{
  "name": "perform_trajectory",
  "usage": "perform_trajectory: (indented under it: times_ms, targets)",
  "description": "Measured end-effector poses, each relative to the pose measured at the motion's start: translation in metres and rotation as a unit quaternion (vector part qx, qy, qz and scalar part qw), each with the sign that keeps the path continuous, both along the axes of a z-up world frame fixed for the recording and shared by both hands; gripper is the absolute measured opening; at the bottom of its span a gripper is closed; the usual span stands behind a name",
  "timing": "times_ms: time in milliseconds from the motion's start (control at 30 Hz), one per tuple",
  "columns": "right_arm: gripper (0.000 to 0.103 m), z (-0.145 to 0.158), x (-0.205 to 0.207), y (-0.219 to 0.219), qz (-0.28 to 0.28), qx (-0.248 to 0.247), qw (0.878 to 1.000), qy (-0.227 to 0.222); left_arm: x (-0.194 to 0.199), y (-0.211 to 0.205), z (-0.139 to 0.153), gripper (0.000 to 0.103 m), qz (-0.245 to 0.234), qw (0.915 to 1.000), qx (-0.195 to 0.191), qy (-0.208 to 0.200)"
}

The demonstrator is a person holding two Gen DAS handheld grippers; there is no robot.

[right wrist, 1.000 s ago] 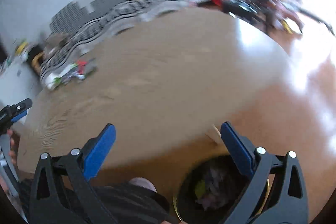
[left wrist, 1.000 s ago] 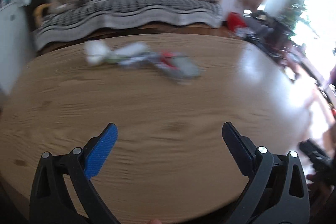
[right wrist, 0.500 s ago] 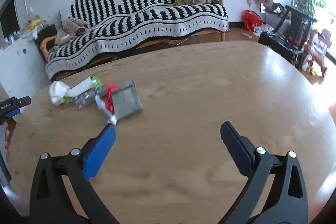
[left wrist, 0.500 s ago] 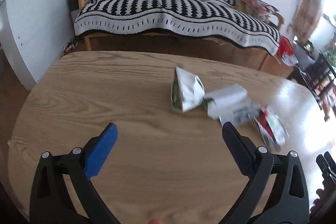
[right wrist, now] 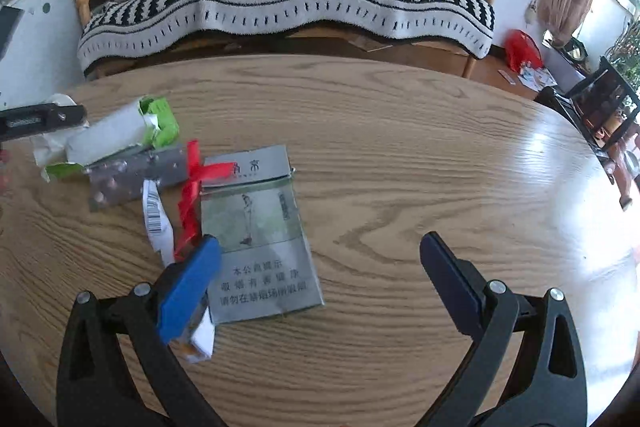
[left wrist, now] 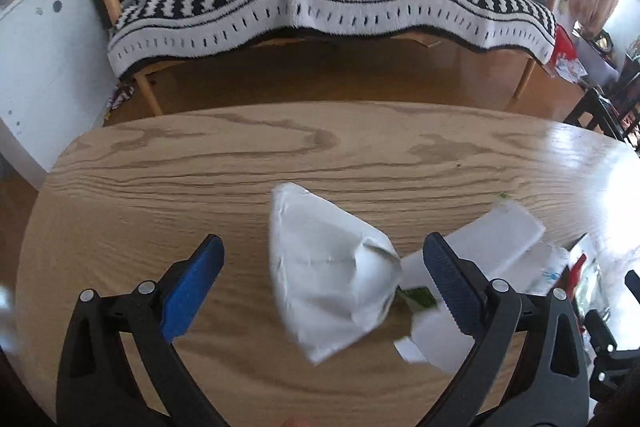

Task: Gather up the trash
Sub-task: 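Grasp the white crumpled paper with the left gripper while the right gripper grasps the grey-green cigarette pack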

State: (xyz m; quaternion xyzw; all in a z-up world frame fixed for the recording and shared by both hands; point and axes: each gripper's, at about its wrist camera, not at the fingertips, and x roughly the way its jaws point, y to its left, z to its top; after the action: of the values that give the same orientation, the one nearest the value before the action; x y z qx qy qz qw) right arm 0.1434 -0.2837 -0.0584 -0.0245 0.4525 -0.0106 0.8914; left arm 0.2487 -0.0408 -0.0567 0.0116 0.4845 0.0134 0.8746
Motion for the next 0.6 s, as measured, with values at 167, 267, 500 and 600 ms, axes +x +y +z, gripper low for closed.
perform_trajectory:
  times_ms: [167,267,500,600]
  targets:
    - [0.096,-0.002,-0.003,0.000,0.028,0.025,0.999,0.008,-0.001,0.015,-0.016,0.055,0.032,0.9993,0.007,0.017]
    - [0.096,-0.003,-0.006,0.001,0.040,0.028,0.999,0.015,-0.004,0.018,-0.015,0.051,0.028,0.9995,0.006,0.014]
    - [0.081,-0.008,-0.006,0.002,0.044,0.028,0.999,0.010,-0.049,0.043,-0.009,0.048,0.054,0.9982,-0.024,0.002]
    - [0.065,-0.007,-0.007,0.000,0.043,0.030,0.999,0.001,-0.093,0.046,-0.008,0.048,0.053,0.9985,-0.015,-0.001]
